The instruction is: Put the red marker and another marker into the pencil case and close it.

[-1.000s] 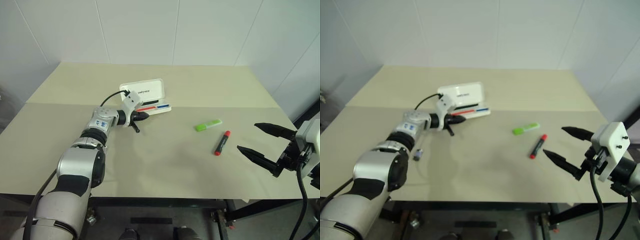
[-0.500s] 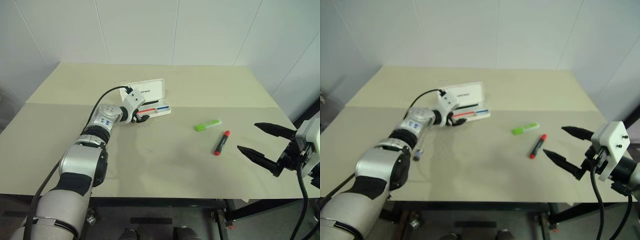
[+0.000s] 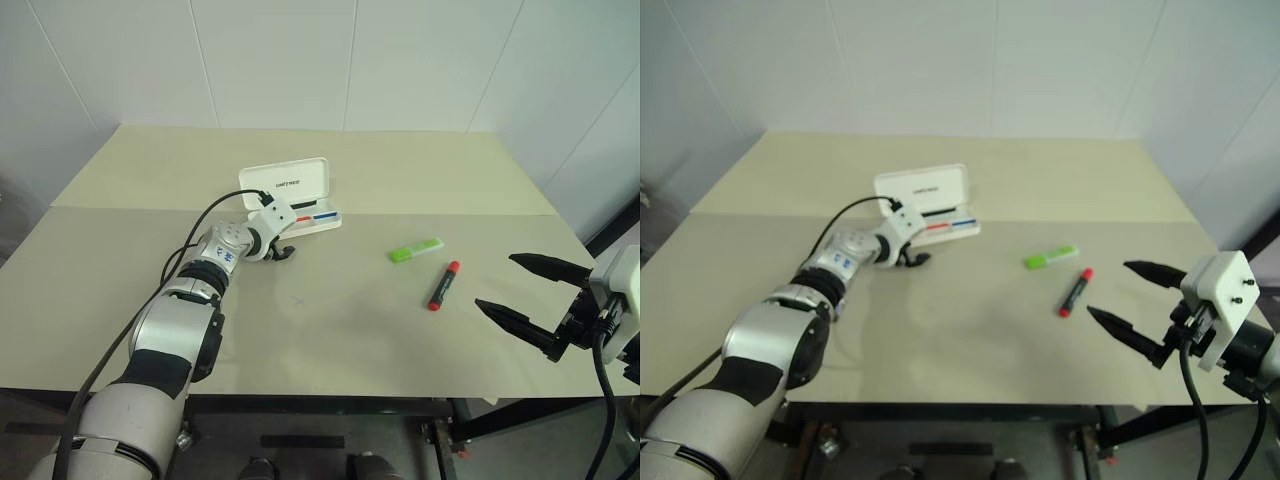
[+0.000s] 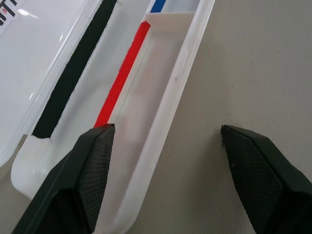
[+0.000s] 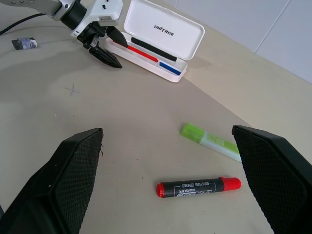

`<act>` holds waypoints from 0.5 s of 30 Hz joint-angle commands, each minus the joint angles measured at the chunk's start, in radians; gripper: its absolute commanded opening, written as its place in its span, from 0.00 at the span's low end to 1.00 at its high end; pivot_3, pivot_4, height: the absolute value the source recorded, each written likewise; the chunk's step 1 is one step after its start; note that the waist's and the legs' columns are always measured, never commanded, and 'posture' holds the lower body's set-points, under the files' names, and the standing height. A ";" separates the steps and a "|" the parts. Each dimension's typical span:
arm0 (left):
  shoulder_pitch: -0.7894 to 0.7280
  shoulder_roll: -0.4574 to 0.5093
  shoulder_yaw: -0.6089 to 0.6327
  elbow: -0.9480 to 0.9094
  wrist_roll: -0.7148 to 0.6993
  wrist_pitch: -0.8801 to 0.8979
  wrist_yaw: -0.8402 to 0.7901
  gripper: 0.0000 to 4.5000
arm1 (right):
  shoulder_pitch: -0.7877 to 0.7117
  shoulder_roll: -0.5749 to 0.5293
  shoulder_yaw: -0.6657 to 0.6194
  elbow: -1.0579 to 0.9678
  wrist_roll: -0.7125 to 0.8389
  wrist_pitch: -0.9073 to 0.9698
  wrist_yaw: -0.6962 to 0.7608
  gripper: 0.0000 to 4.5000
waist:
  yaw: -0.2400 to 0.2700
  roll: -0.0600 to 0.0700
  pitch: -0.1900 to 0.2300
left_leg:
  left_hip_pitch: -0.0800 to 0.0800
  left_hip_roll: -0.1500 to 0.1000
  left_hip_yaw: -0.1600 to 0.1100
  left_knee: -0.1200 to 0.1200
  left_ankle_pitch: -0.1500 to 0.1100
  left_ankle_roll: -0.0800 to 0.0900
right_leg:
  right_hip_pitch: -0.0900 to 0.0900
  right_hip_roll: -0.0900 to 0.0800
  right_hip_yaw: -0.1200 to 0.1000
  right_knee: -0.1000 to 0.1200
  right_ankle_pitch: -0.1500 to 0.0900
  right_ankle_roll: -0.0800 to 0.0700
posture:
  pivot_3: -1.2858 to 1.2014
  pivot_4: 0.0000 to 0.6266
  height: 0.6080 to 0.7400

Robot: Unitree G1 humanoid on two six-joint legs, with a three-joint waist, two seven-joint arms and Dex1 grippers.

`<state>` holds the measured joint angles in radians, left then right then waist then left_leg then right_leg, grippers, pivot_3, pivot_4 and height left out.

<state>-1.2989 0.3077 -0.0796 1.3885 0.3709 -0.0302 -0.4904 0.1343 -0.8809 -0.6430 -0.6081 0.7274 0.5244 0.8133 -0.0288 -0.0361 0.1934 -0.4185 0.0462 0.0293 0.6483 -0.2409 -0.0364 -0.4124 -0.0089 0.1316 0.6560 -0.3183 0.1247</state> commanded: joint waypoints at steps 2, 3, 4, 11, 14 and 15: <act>0.001 -0.004 -0.002 -0.003 0.008 0.039 0.002 0.83 | -0.001 -0.009 -0.047 -0.031 0.015 0.002 -0.007 1.00 | -0.001 0.000 0.000 | 0.001 0.000 0.000 0.000 0.000 0.000 | 0.000 0.000 0.000 0.000 0.000 0.000 | 0.52 0.24 1.00; 0.001 -0.004 -0.001 -0.002 0.008 0.045 -0.002 0.83 | -0.002 -0.010 -0.047 -0.030 0.015 0.003 -0.007 1.00 | -0.001 0.000 0.000 | 0.001 0.000 0.000 0.000 0.000 0.000 | 0.000 0.000 0.000 0.001 0.000 0.000 | 0.52 0.24 1.00; 0.001 -0.004 0.000 -0.002 0.007 0.050 -0.006 0.83 | -0.003 -0.011 -0.047 -0.031 0.015 0.005 -0.007 1.00 | -0.001 0.000 0.000 | 0.001 0.000 0.000 0.000 0.000 0.000 | 0.000 0.000 0.000 0.001 0.000 0.000 | 0.52 0.24 1.00; 0.006 -0.011 0.011 -0.002 -0.002 0.088 -0.020 0.43 | -0.004 -0.014 -0.048 -0.031 0.014 0.009 -0.007 1.00 | -0.002 0.000 0.000 | 0.005 0.000 0.002 0.000 0.000 0.000 | 0.003 0.000 0.002 0.001 0.000 0.000 | 0.52 0.24 1.00; 0.008 -0.013 0.016 -0.003 -0.005 0.090 -0.022 0.22 | -0.004 -0.014 -0.050 -0.031 0.013 0.012 -0.007 1.00 | -0.003 0.000 0.000 | 0.007 0.000 0.004 -0.001 0.000 0.000 | 0.003 0.000 0.004 0.001 0.000 0.000 | 0.52 0.24 1.00; 0.008 -0.013 0.018 -0.003 -0.005 0.090 -0.024 0.14 | -0.004 -0.014 -0.050 -0.031 0.012 0.012 -0.006 1.00 | -0.003 0.000 0.000 | 0.007 0.000 0.005 -0.001 0.000 0.000 | 0.003 0.000 0.005 0.001 0.000 0.001 | 0.52 0.24 1.00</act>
<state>-1.2976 0.2909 -0.0618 1.3856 0.3629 0.0500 -0.5087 0.1349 -0.8812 -0.6437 -0.6160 0.7312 0.5440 0.8129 -0.0318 -0.0363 0.1933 -0.4117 0.0462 0.0343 0.6476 -0.2408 -0.0364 -0.4090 -0.0089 0.1371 0.6571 -0.3179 0.1254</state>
